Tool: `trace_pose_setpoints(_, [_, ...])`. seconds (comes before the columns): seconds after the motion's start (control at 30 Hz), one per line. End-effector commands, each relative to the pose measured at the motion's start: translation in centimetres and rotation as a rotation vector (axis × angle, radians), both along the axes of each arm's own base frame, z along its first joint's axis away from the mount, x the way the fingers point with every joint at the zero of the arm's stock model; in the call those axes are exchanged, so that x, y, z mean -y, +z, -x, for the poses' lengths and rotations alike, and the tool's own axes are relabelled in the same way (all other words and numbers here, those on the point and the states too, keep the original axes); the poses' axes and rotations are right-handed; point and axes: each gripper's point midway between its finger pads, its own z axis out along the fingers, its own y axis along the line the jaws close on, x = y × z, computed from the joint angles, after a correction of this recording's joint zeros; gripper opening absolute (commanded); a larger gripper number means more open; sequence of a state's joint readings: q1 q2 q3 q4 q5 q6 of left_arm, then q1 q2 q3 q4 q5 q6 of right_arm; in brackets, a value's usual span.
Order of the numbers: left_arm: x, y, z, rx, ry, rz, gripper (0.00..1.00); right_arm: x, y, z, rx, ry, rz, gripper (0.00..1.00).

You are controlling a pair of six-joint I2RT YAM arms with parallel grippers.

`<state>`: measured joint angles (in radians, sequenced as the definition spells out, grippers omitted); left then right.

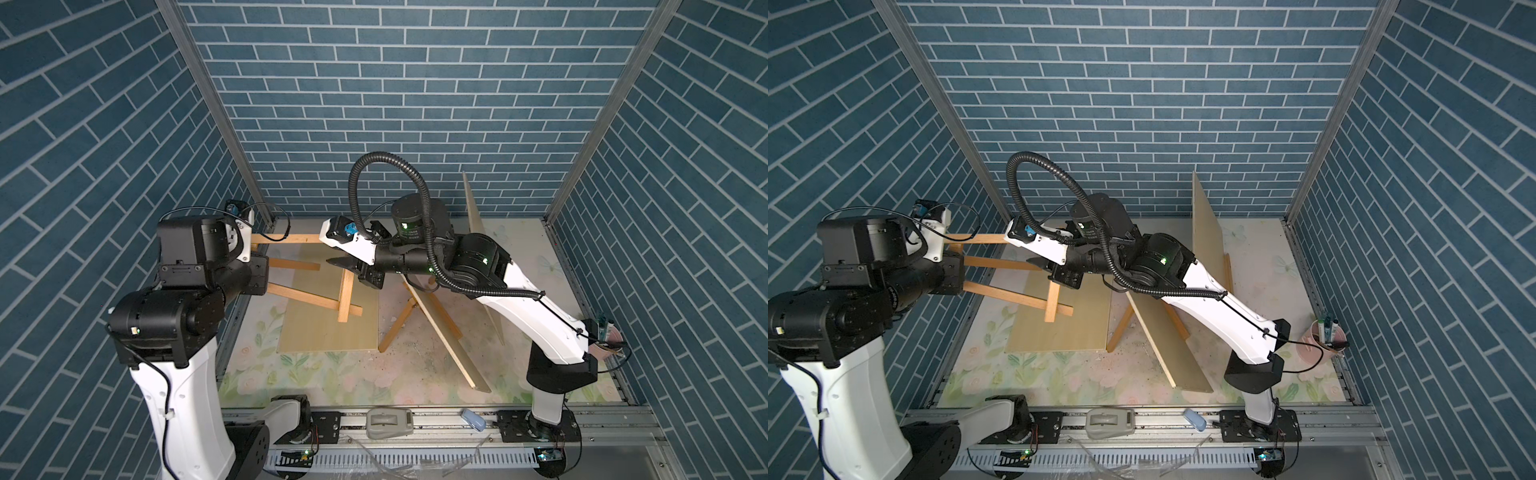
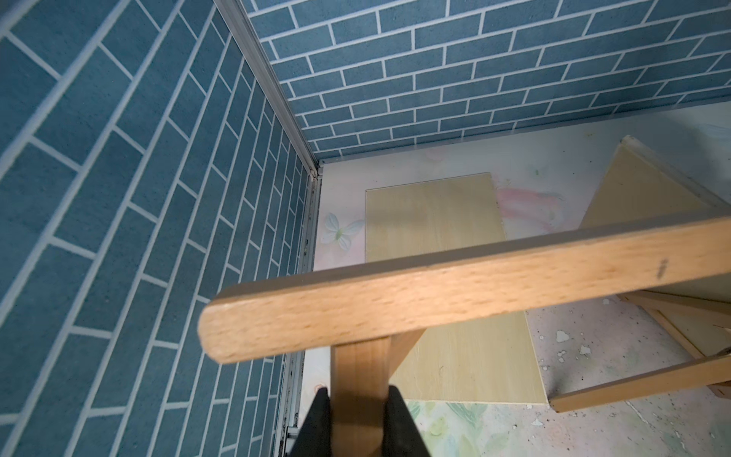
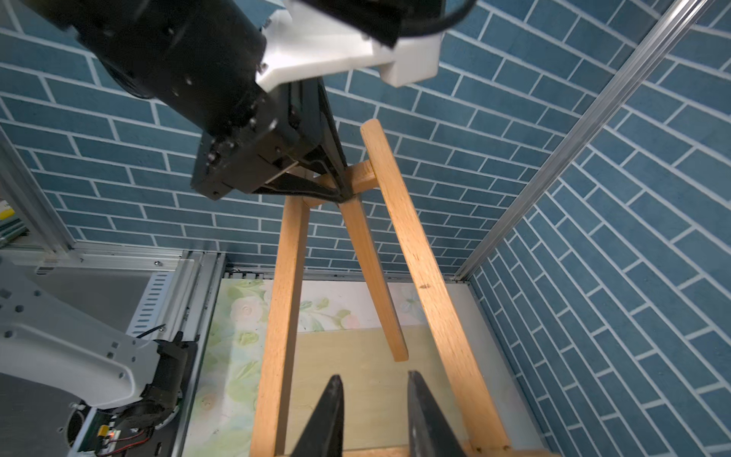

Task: Disassemble the easel
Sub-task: Place the easel at the corner of the board.

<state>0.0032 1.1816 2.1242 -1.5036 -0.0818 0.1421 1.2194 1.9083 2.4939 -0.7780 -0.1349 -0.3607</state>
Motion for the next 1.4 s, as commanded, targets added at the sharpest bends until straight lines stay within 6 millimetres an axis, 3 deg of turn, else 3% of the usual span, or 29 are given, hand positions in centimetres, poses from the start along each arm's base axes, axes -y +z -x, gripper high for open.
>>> trace_pose_setpoints(0.0, [1.1,2.2,-1.0,0.101,-0.033,0.059,0.17,-0.9,-0.4,-0.9,0.103,-0.026,0.021,0.3])
trace_pose_setpoints(0.5, [2.1,1.5,-1.8,0.08,-0.102,0.058,0.17,-3.3,-3.0,-3.5,0.222,-0.125,0.077,0.36])
trace_pose_setpoints(0.93, [3.8,0.6,-2.7,0.054,-0.193,0.048,0.17,-4.1,-4.1,-5.8,0.308,-0.216,0.096,0.36])
trace_pose_setpoints(1.13, [4.2,1.1,-2.7,0.074,-0.217,0.039,0.17,-4.3,-5.1,-6.4,0.317,-0.225,0.122,0.36])
trace_pose_setpoints(1.37, [4.1,0.9,-3.1,0.064,-0.218,0.016,0.17,-4.2,-5.2,-6.1,0.308,-0.208,0.126,0.25])
